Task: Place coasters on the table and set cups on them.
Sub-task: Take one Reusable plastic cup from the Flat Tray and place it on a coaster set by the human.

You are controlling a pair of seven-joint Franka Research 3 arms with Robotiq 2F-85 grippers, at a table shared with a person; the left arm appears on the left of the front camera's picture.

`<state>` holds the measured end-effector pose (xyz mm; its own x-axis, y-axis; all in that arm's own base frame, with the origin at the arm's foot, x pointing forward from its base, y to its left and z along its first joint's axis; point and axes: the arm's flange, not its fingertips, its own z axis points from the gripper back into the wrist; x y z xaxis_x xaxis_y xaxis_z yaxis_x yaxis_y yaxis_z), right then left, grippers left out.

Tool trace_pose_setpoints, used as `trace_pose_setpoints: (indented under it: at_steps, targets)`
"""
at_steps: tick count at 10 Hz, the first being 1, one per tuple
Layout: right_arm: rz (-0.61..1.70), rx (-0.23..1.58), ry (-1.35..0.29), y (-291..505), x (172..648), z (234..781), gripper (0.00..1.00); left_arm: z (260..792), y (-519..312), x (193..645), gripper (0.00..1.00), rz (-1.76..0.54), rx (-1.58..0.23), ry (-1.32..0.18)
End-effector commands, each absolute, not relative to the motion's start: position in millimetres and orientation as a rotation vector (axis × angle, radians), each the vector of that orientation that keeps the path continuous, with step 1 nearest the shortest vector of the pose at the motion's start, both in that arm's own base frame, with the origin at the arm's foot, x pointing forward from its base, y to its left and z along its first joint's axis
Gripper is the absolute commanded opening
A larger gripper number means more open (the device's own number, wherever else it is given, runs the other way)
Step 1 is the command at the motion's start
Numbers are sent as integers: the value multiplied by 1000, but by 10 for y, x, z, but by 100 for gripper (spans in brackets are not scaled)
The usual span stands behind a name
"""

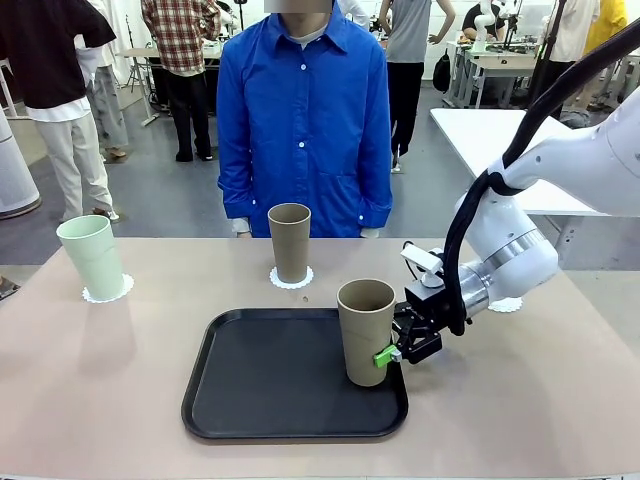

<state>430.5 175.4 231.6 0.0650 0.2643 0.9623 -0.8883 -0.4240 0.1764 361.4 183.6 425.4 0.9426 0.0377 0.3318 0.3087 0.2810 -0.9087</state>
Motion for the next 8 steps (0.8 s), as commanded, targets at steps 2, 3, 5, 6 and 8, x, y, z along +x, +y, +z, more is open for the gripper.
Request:
trace_pose_setpoints:
  at_steps: [2, 3, 5, 6, 8]
  targets:
    - [1426, 1290, -816, 1696, 4185, 2825, 0, 4264, 1822, 3581, 100, -192, -1289, -330]
    - [1402, 1224, -869, 1612, 4115, 3085, 0, 4264, 1822, 3581, 100, -192, -1289, -330]
    - [1365, 1155, -905, 1431, 4009, 3489, 0, 4264, 1822, 3581, 100, -192, -1289, -330]
    - [1353, 1137, -896, 1359, 3958, 3649, 0, 4264, 1822, 3581, 100, -192, -1289, -330]
    - [1324, 1149, -829, 1323, 3926, 3785, 0, 4264, 1822, 3581, 100, -192, -1289, -330]
